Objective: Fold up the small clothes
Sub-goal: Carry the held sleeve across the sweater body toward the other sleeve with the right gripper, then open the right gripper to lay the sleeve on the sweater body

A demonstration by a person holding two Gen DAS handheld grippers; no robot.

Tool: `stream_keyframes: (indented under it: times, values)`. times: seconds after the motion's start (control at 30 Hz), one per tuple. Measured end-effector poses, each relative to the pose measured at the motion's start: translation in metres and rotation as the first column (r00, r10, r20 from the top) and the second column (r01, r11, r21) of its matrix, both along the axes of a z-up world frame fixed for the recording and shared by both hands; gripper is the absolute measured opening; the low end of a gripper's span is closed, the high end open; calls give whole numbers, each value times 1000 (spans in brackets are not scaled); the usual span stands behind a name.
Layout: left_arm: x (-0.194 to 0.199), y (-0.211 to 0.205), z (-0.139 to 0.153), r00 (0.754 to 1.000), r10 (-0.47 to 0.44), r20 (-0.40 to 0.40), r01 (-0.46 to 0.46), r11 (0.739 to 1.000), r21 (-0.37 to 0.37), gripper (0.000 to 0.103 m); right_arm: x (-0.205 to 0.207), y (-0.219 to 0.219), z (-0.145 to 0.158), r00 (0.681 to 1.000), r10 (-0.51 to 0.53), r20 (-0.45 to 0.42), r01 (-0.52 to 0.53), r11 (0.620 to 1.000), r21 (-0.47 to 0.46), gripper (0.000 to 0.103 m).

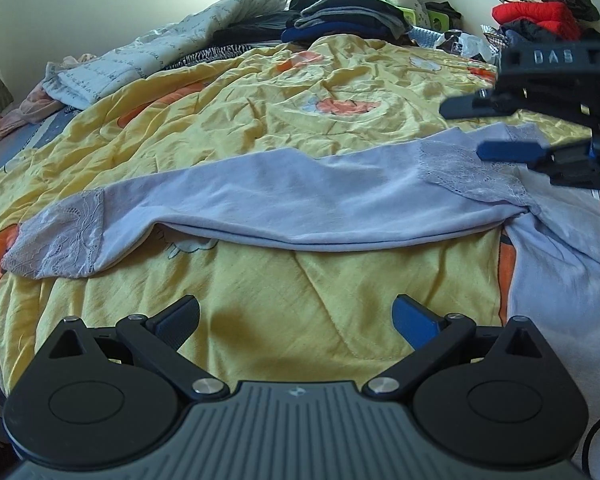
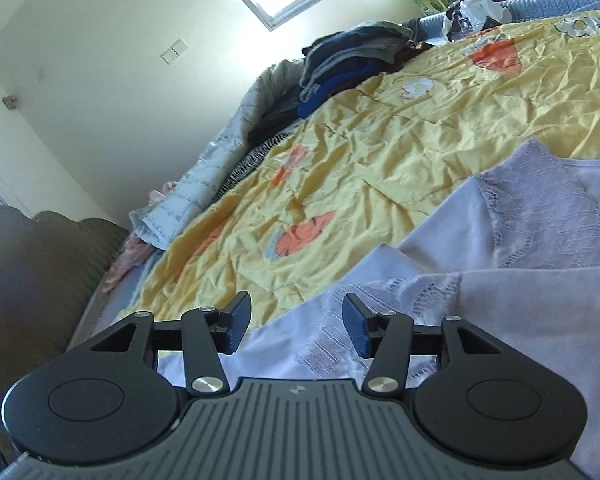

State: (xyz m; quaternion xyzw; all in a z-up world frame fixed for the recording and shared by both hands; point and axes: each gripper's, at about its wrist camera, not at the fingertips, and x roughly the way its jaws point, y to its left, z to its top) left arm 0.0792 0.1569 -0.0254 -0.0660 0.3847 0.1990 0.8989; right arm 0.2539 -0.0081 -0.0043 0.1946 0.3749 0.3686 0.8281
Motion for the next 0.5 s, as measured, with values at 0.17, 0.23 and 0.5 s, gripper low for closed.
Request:
stream_keyframes:
  times: [0.17,0.23,0.5]
  values:
    - [-3,7,1,1000,17,4,-17,1000,-23,103,-3,12,-14,1000,1,-20,-4,992,-128,61]
    - [-6,10,3,1000,29,12,-29,999,-15,103,-8,8,-9,1000,3,-12,-4,996,-94,61]
    - [-20,48,5,986,152,71,-141,981,-135,103,-24,18,-5,995,62,76,-40,966,-254,64]
